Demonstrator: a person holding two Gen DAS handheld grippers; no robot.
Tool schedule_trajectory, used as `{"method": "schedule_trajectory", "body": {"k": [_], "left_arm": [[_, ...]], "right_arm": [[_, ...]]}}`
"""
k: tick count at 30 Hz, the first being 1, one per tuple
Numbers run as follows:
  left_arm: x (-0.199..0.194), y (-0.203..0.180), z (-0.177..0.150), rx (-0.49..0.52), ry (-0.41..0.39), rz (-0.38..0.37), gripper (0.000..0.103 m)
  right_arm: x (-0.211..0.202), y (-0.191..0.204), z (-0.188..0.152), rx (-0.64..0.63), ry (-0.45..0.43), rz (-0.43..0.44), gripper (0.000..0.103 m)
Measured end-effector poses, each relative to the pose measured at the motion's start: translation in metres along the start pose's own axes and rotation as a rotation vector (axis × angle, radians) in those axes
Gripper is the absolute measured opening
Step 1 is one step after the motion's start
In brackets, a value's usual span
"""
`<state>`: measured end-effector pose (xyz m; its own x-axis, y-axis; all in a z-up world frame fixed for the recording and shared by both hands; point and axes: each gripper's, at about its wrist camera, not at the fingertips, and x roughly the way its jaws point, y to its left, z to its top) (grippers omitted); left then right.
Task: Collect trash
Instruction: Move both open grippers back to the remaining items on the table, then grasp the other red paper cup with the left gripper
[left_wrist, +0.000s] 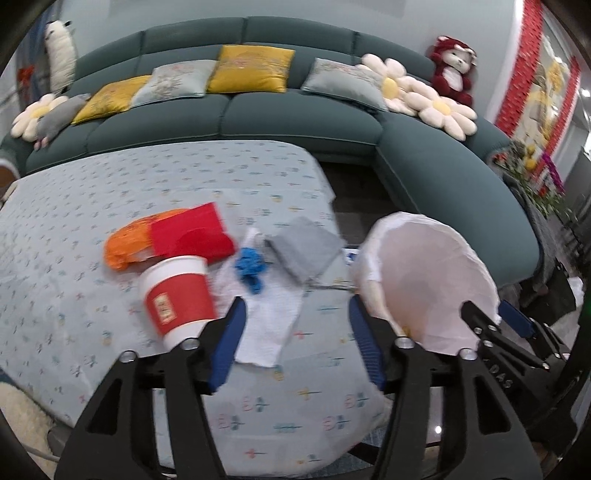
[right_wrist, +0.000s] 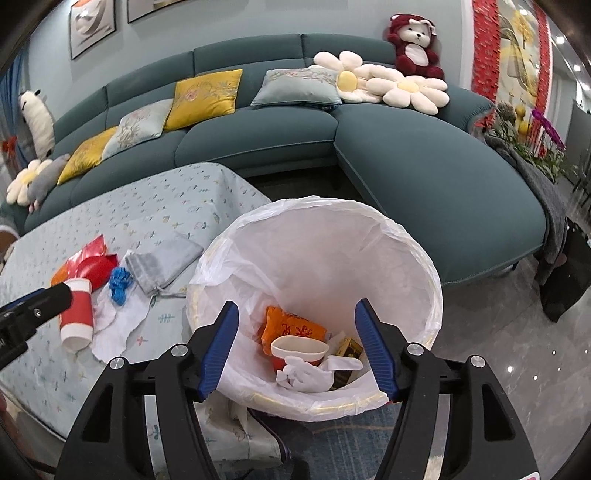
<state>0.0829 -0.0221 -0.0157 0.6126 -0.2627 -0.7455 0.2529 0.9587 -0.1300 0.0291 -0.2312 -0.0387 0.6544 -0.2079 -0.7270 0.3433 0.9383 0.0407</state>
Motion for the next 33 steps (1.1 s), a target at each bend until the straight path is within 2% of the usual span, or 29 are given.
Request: {"method": "schedule_trajectory", "body": {"k": [3,10,15,26,33], "left_arm": [[-0.003,0.016,-0.004,-0.033,0.0,0.024,0.065],[-0.001,0.056,-0.015,-0.123,0.028,0.074,0.071],[0.004,0.073,-0.017,-0.177,0.041,0.096,0.082],[0.039,0.095,-0.016,-0.219,0.128,0.113,0.083],[0.072,0.099,-0.013,-0.212,0.203,0.125,0.082]], "right_arm": [[-0.002,0.006,-0.002,-0.025,0.0,0.0,0.069],[-0.01,0.033,-0.007,-0.112,0.002,0.017,0.069],[-0.014,0.054,-0.013,-0.168,0.011,0.043,0.069],[-0.003,0.083,-0.02,-0.169,0.077,0.118,0.069],[0.015,0.112,-0.026,-0.188,0.125,0.149,0.069]]}}
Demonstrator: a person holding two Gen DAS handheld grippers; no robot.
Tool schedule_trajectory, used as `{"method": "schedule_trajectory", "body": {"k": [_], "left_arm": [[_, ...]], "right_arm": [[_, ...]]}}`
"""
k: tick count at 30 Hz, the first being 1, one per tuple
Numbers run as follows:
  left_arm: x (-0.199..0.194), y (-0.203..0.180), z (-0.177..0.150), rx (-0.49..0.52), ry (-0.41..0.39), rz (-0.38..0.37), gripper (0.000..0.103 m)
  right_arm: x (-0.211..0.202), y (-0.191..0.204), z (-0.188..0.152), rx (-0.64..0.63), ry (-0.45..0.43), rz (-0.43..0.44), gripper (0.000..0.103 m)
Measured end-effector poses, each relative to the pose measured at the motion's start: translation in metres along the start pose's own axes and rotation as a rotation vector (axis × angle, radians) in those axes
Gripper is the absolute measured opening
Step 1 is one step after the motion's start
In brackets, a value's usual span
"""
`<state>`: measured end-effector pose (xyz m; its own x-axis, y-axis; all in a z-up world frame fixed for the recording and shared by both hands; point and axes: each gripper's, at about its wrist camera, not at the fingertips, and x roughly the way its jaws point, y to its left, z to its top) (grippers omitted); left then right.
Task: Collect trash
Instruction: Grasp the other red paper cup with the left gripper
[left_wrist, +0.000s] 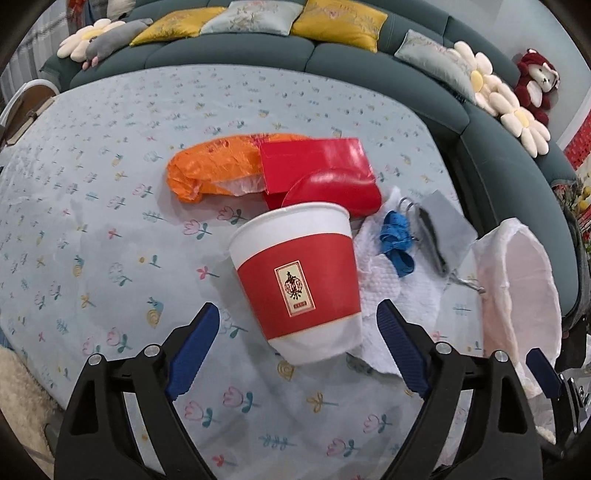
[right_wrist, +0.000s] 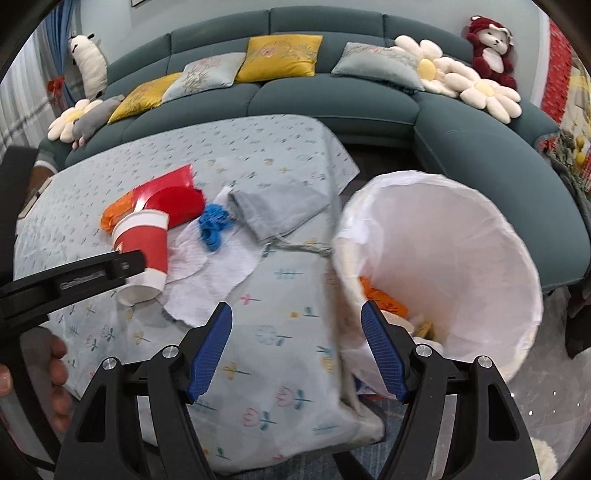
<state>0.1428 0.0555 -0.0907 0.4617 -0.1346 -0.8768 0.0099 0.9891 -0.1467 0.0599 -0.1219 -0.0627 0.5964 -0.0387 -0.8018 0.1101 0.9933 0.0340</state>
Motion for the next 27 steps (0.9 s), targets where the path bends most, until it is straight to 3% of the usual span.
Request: {"method": "schedule_trajectory", "body": {"k": [5,20,27], "left_arm": [[0.014,0.005,0.004,0.004,0.042,-0.025,0.068],[-0.017,0.046,-0.001,-0.065,-0.018,-0.029,0.067],[-0.025,0.062,-0.001,-0.066,-0.035,-0.009,0.067]], "right_arm": [[0.016,0.017,0.001,-0.011,0.035,0.022,0.069],[0.054,0.048,0.01,-0.024,0.108,0.083,0.069],[0.069,0.067,0.009,-0.054,0.13,0.096,0.056]]}}
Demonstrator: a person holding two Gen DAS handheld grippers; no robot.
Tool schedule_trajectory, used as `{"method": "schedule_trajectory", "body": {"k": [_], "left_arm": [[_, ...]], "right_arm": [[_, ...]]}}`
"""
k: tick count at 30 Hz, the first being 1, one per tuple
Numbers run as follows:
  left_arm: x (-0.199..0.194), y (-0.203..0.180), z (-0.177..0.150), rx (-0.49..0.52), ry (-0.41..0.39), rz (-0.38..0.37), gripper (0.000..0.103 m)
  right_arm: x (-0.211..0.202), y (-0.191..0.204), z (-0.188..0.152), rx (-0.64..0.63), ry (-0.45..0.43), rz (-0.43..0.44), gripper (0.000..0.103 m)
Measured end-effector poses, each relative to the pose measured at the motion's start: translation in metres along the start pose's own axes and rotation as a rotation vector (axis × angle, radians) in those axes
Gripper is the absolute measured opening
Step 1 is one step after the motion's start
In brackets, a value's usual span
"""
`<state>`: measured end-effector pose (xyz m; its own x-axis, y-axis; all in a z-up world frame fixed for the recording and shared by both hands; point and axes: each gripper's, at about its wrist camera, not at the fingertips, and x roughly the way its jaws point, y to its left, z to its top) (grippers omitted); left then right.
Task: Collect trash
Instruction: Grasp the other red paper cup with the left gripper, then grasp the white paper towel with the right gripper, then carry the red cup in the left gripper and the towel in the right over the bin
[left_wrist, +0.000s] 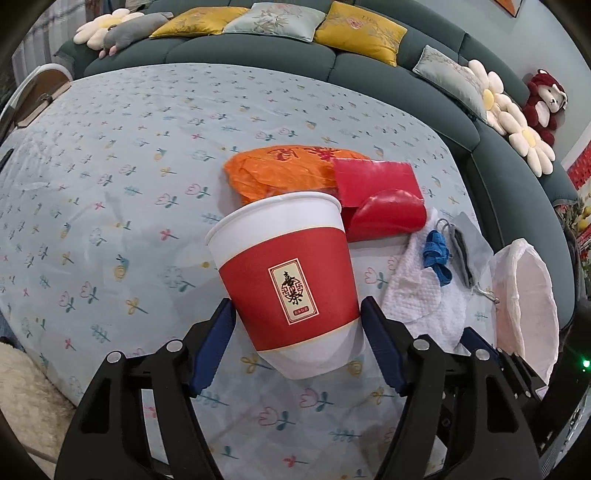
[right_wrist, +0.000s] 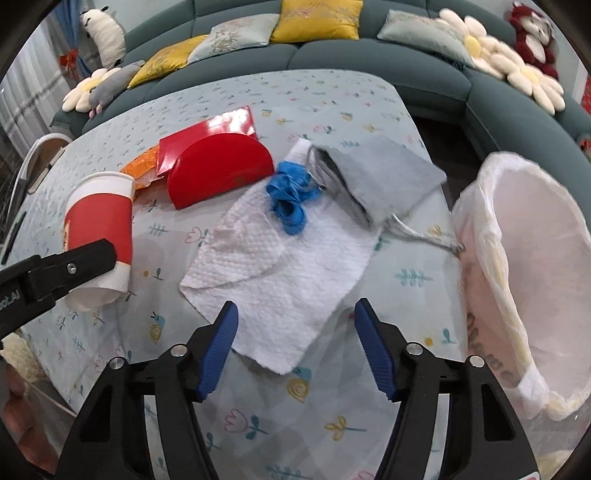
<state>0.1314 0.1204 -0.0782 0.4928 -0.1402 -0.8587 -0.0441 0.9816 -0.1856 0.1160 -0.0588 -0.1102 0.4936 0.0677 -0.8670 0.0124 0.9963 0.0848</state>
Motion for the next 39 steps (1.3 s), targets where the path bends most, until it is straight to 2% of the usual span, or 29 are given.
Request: {"method": "schedule_trajectory", "body": {"k": [4,5,6,12,23,32,39], "left_arm": [[-0.002,0.002,-0.001,-0.013,-0.001,0.005,0.067],[-0.004,0.004,-0.002,-0.015,-0.002,0.005,0.067],[-0.006,0.005,-0.002,-0.017,-0.005,0.005,0.067],[-0.018,0.001,-0.002,-0.015,-0.028,-0.002,0.067],[-0.057,-0.012,-0.004,-0.001,-0.107,-0.02,0.067],[-0.085,-0.036,-0.005,0.057,-0.161,-0.058,0.067],[-0.097,-0.068,-0.008,0.127,-0.186,-0.098,0.067]], "right_arm": [[0.002,0.012,0.004,-0.048,0.008,0.007,0.026],[0.002,0.015,0.005,-0.058,0.015,0.022,0.012],[0.002,0.017,0.006,-0.061,0.02,0.032,0.003],[-0.021,0.026,0.01,-0.067,-0.018,0.081,0.003],[-0.097,0.032,0.031,-0.07,-0.191,0.148,0.003],[-0.153,0.007,0.048,-0.02,-0.331,0.132,0.003],[-0.172,-0.032,0.04,0.045,-0.375,0.081,0.003]]}}
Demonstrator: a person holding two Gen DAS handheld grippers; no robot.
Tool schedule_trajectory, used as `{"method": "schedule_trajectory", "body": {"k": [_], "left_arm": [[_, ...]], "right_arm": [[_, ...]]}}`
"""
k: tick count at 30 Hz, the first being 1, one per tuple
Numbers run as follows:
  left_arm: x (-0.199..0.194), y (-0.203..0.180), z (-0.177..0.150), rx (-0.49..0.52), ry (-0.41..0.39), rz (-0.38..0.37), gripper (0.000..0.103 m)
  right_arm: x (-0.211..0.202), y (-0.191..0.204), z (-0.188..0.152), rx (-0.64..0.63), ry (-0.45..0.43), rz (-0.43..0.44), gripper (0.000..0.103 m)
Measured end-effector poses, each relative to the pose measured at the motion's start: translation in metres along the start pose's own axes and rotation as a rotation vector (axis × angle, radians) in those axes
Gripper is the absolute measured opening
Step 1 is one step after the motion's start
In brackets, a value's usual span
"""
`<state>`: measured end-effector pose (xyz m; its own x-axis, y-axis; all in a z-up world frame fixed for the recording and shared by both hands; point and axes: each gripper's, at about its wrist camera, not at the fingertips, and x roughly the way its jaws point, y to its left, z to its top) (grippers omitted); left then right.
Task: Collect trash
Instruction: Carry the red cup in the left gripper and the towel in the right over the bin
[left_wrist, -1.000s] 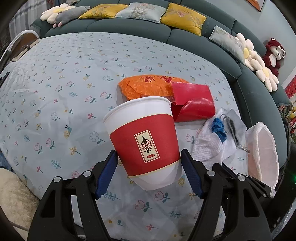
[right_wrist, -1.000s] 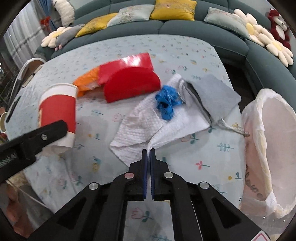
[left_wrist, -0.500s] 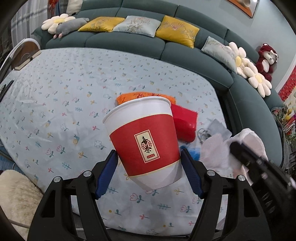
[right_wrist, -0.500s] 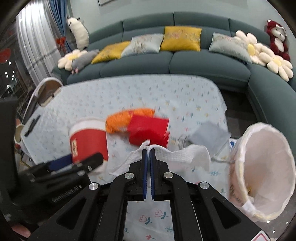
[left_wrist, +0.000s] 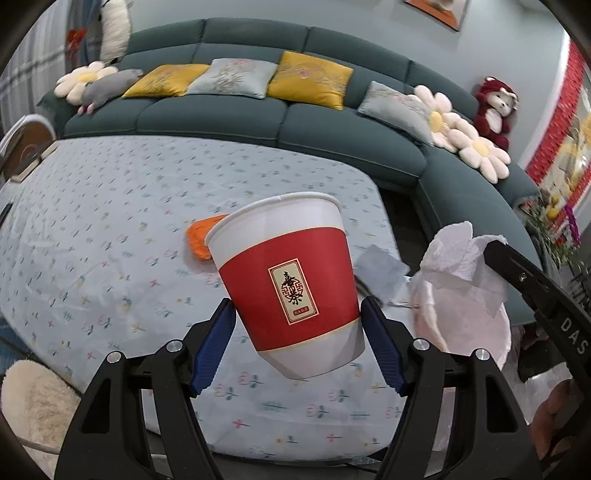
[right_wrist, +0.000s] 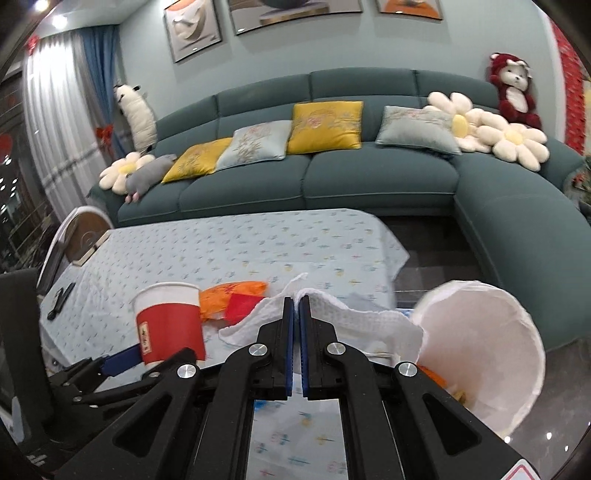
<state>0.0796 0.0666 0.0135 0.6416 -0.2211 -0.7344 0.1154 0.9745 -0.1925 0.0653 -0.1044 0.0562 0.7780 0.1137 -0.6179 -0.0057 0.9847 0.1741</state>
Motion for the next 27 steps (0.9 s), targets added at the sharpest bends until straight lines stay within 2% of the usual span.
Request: {"method": "schedule_trajectory", "body": {"k": [13,27], "left_arm": [[0.0,-0.066,-0.007,0.131,0.001,-0.068,0.067],[0.017,-0.126,-0.016,0.247,0.035,-0.127,0.067]], "right_arm": [[-0.026,-0.072,-0.013,0.104,-0.029,-0.116,0.003],[-0.029,-0.137,-0.038,0.186,-0.006,-0.211,0.003]]}}
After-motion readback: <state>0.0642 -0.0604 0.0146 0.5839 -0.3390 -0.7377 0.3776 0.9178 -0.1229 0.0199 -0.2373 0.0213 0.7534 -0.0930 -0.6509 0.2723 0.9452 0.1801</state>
